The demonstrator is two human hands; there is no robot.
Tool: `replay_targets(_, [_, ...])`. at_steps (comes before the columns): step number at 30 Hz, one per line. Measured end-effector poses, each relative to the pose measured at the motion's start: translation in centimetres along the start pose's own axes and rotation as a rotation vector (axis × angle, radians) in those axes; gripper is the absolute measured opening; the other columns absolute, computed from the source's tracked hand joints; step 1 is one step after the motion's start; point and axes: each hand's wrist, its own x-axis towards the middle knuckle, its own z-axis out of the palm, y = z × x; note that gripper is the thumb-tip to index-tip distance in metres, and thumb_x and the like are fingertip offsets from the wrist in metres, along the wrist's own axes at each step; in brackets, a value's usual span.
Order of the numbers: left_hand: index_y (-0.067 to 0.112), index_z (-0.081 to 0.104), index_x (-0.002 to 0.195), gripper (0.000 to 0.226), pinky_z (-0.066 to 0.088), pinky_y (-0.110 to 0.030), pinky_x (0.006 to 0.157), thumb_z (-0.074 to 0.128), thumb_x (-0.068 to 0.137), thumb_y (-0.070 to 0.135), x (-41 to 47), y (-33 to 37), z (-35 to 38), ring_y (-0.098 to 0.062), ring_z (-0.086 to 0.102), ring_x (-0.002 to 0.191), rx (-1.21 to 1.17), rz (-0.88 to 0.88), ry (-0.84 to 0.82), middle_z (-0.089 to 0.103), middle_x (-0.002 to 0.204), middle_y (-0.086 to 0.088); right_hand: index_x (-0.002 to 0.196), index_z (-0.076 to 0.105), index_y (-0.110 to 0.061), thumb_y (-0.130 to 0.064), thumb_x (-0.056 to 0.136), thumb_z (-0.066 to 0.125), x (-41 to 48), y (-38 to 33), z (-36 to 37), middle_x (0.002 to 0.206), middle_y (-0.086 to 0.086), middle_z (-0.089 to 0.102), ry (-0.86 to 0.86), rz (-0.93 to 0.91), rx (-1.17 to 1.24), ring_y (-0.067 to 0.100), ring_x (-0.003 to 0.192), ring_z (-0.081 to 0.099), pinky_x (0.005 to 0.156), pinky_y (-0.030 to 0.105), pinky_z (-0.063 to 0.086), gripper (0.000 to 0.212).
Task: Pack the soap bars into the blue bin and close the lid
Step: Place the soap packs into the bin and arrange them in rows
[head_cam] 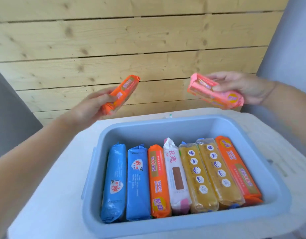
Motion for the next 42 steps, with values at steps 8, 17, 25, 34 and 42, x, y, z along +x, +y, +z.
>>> replay_targets(8, [0.040, 0.055, 0.128, 0.053, 0.049, -0.013, 0.086, 0.067, 0.077, 0.034, -7.6, 7.7, 2.4, -0.003, 0.059, 0.112, 0.476, 0.238, -0.370, 0.057, 0.132, 0.016, 0.122, 0.060, -0.022, -0.003, 0.077, 0.063, -7.8, -5.0, 6.3, 0.123, -0.006, 0.067, -0.333, -0.197, -0.319, 0.004, 0.106, 0.065, 0.082, 0.009, 0.049, 0.049])
replay_targets(17, [0.050, 0.043, 0.134, 0.054, 0.047, -0.025, 0.099, 0.061, 0.084, 0.038, -10.0, 5.6, 5.0, 0.001, 0.047, 0.122, 0.727, 0.097, -0.434, 0.040, 0.134, 0.022, 0.130, 0.052, -0.036, -0.027, 0.079, 0.073, -8.1, -1.3, 9.3, 0.141, -0.017, 0.049, -0.177, -0.149, -0.915, 0.004, 0.125, 0.051, 0.106, 0.034, 0.042, 0.056])
replay_targets(25, [0.051, 0.041, 0.135, 0.044, 0.039, -0.026, 0.106, 0.047, 0.095, 0.034, -10.6, 4.8, 4.9, 0.002, 0.046, 0.125, 0.804, 0.067, -0.488, 0.047, 0.139, 0.022, 0.117, 0.066, -0.033, -0.033, 0.089, 0.059, -8.5, -0.7, 9.8, 0.119, -0.016, 0.067, 0.077, -0.230, -1.023, 0.005, 0.108, 0.060, 0.093, 0.029, 0.047, 0.029])
replay_targets(34, [0.016, 0.063, 0.108, 0.030, 0.041, -0.037, 0.097, 0.041, 0.097, 0.033, -8.4, 4.8, 6.9, -0.020, 0.048, 0.110, 1.084, 0.085, -0.141, 0.053, 0.109, 0.000, 0.098, 0.067, -0.026, -0.042, 0.079, 0.066, -5.6, 0.2, 9.5, 0.102, -0.003, 0.058, 0.311, -0.310, -1.035, 0.014, 0.102, 0.051, 0.096, 0.037, 0.040, 0.025])
replay_targets(42, [0.022, 0.039, 0.107, 0.040, 0.039, -0.035, 0.089, 0.061, 0.083, 0.046, -7.0, 2.1, 6.3, -0.021, 0.046, 0.111, 1.175, -0.043, 0.069, 0.038, 0.121, -0.001, 0.140, 0.034, -0.024, -0.065, 0.080, 0.051, -3.7, 1.7, 8.3, 0.148, 0.002, 0.037, 0.175, 0.128, -1.200, 0.026, 0.135, 0.036, 0.106, 0.040, 0.036, 0.075])
